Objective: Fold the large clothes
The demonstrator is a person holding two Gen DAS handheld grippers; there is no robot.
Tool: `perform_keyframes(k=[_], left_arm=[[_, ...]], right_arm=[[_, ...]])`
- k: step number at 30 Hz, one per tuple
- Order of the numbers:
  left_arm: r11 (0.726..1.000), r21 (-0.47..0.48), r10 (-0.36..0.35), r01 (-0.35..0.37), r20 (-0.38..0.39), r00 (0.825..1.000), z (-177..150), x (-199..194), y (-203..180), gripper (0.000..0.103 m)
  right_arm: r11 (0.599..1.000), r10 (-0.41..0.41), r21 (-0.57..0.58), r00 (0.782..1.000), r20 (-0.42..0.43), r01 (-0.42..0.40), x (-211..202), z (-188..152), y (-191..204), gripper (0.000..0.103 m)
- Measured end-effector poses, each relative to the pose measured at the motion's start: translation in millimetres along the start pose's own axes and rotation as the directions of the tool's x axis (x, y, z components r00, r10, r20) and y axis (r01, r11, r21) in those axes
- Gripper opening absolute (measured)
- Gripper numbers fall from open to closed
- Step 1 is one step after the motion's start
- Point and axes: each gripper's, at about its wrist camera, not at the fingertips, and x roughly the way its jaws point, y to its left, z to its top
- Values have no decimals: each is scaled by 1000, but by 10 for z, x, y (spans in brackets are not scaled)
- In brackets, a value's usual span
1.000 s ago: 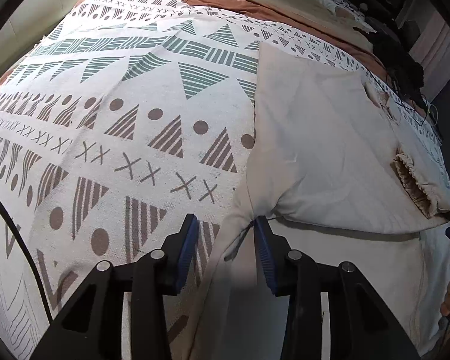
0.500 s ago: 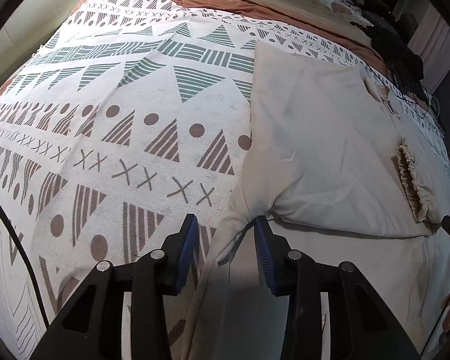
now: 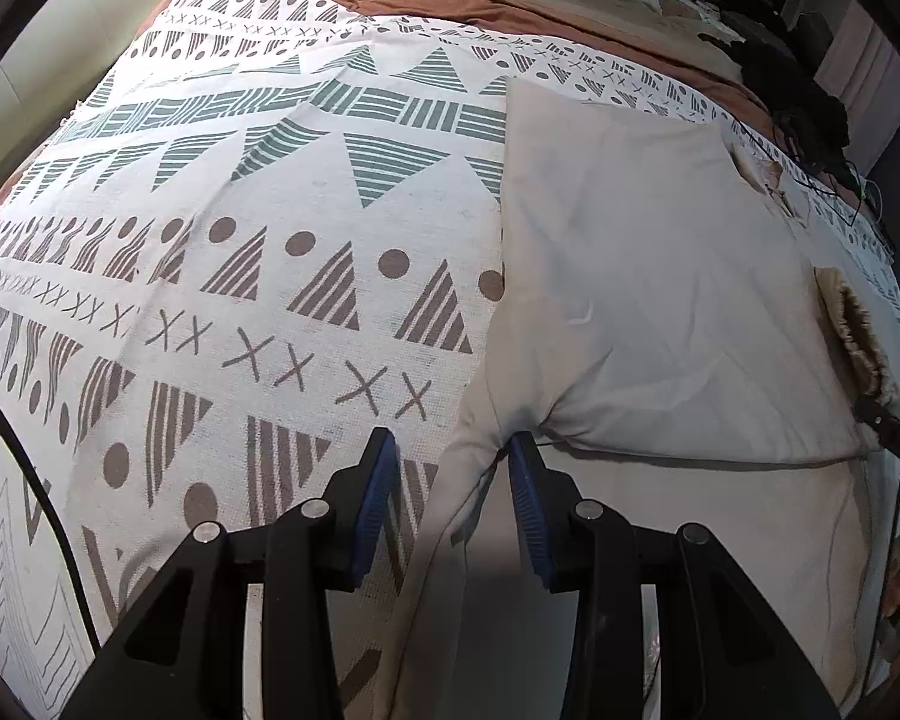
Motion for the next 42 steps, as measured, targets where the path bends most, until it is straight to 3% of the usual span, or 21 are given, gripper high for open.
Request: perform_keyframes(k=[2, 7, 13, 16, 18, 21, 22, 23, 25, 27, 29, 31, 36, 39, 42], left_arm=[[1000, 2, 2, -2, 0, 1000, 12, 12, 7, 41], [1000, -10, 9, -9, 6, 1000, 18, 13, 18, 41], [1000, -8, -4, 4, 53, 999, 34, -169, -14, 41], [999, -27, -24, 27, 89, 996, 52, -319, -3, 41], [998, -49, -34, 40, 106, 994, 60, -398, 11, 41], [995, -88, -44, 55, 129, 991, 62, -493, 36, 41], [994, -94, -40, 54, 137, 990, 61, -519, 37, 41], [994, -94, -35, 49, 146, 989, 61, -542, 30, 41], [995, -87, -30, 44, 156, 987, 66, -560, 11, 46], [995, -85, -44, 58, 160, 986, 69, -565, -3, 76], [994, -85, -58, 72, 166, 984, 71, -577, -13, 85], [994, -87, -48, 63, 168, 985, 77, -590, -26, 85], [984, -143, -75, 102, 183, 980, 90, -687, -37, 85], [982, -134, -100, 134, 231, 968, 85, -837, -151, 85], [982, -96, -129, 160, 272, 954, 60, -997, -367, 85]], right_arm=[[997, 11, 76, 1000, 15, -12, -39, 13, -231, 91], [964, -47, 265, 998, 51, 31, -171, 8, -862, 91], [915, 120, 377, 990, 78, -141, -205, -47, -1402, 91], [875, 260, 402, 962, 81, -270, -94, -17, -1544, 91], [823, 374, 429, 924, 86, -373, 29, -37, -1580, 91], [781, 465, 426, 881, 91, -456, 229, 34, -1623, 89], [779, 479, 419, 874, 82, -466, 299, 54, -1591, 79], [776, 491, 418, 869, 70, -472, 352, 59, -1599, 63], [768, 514, 412, 856, 60, -490, 493, 97, -1580, 55], [784, 497, 404, 866, 43, -470, 623, 105, -1569, 54], [794, 487, 403, 873, 28, -456, 725, 57, -1483, 47], [788, 486, 413, 873, 35, -455, 784, 102, -1485, 42], [767, 494, 431, 866, 78, -476, 983, 265, -1543, 42], [758, 493, 448, 866, 81, -474, 959, 283, -1510, 42], [775, 483, 430, 873, 72, -464, 771, 185, -1463, 43]])
